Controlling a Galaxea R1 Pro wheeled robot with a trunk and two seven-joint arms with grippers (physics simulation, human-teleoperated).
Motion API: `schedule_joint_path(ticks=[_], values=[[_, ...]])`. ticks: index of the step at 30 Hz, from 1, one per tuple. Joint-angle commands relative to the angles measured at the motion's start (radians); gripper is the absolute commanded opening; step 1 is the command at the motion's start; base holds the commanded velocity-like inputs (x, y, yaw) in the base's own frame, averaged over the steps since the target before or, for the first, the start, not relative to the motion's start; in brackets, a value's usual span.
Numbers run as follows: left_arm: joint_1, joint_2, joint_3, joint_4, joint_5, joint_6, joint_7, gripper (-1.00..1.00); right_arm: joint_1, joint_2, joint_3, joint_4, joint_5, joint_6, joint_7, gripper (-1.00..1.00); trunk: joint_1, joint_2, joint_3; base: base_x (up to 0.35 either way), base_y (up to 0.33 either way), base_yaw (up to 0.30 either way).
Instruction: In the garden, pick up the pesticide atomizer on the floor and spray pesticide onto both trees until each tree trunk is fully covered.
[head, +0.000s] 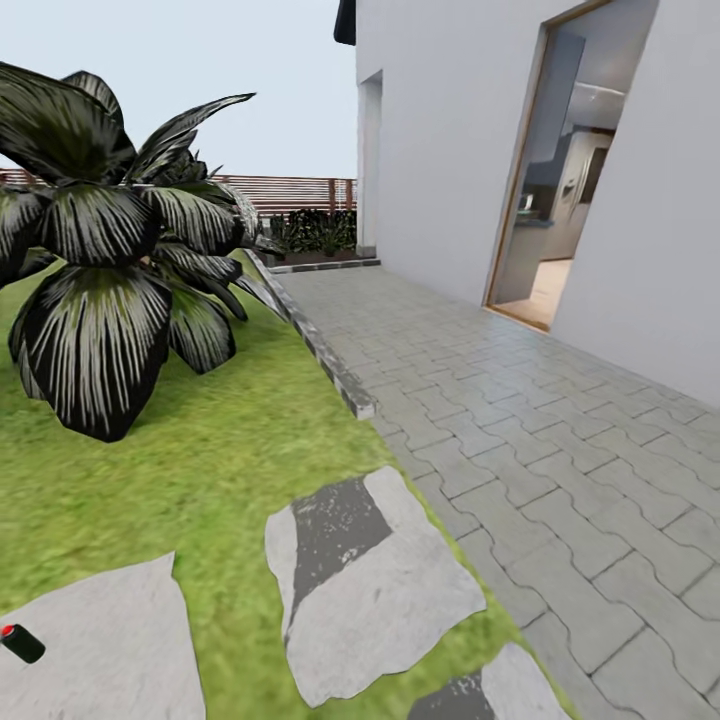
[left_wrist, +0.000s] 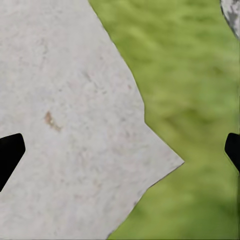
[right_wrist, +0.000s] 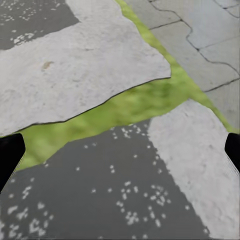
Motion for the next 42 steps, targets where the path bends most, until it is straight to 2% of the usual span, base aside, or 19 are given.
schedule_joint_path(ticks=[1, 42], values=[[0.000, 0.000, 0.000, 0.000, 0.000, 0.000, 0.000, 1.00, 0.000, 0.000, 0.000, 0.000, 0.000, 0.000, 0.000, 1.00, 0.000, 0.000, 0.000, 0.308, -0.183, 0.277], [0.001, 0.000, 0.000, 0.000, 0.000, 0.000, 0.000, 1.00, 0.000, 0.000, 0.000, 0.000, 0.000, 0.000, 0.000, 1.00, 0.000, 0.000, 0.000, 0.308, -0.182, 0.278]])
